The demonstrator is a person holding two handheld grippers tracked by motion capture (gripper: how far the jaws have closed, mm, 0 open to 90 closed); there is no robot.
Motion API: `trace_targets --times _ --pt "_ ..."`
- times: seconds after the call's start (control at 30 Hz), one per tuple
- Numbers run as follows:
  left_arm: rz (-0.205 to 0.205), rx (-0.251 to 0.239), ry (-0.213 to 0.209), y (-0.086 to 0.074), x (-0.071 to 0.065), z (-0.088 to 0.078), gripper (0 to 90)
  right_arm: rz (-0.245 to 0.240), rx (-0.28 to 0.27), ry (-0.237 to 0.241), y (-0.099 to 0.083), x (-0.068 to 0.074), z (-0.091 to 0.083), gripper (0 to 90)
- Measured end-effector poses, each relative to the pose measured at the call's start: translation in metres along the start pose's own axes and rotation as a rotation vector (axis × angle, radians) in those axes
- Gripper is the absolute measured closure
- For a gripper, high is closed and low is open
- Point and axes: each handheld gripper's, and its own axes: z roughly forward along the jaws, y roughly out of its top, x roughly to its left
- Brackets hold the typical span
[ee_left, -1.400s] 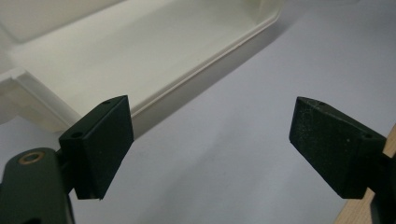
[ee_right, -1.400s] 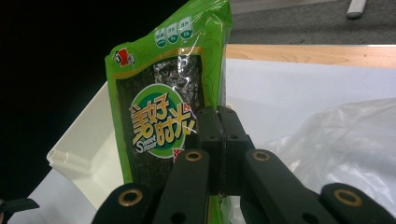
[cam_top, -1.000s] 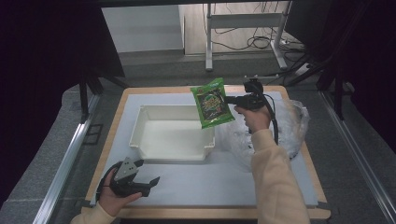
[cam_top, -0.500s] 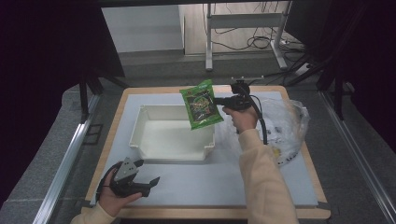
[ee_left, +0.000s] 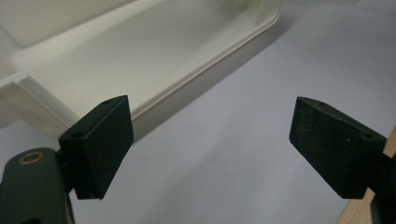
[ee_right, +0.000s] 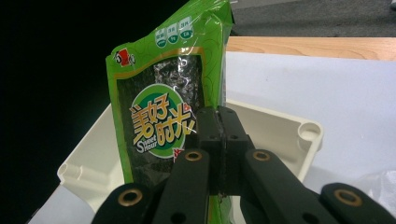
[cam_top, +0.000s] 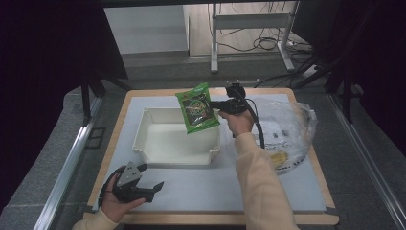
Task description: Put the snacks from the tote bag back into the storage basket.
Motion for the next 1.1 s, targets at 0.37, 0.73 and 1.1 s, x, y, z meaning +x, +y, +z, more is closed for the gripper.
trace_targets --times 0.37,0.73,1.1 --pt "0.002 0.001 -0.005 0.0 -0.001 0.0 14.0 -0.005 0.01 -0.003 -0.004 0.016 0.022 90.0" --pt "-0.003 -0.007 -0.005 0.0 -0.001 0.0 14.0 0.004 0.026 -0.004 -0.008 0.033 0.043 90.0" --pt "-0.006 -0.002 -0.001 0.0 -0.001 0.0 13.9 -0.001 0.052 -0.005 -0.014 0.042 0.057 90.0"
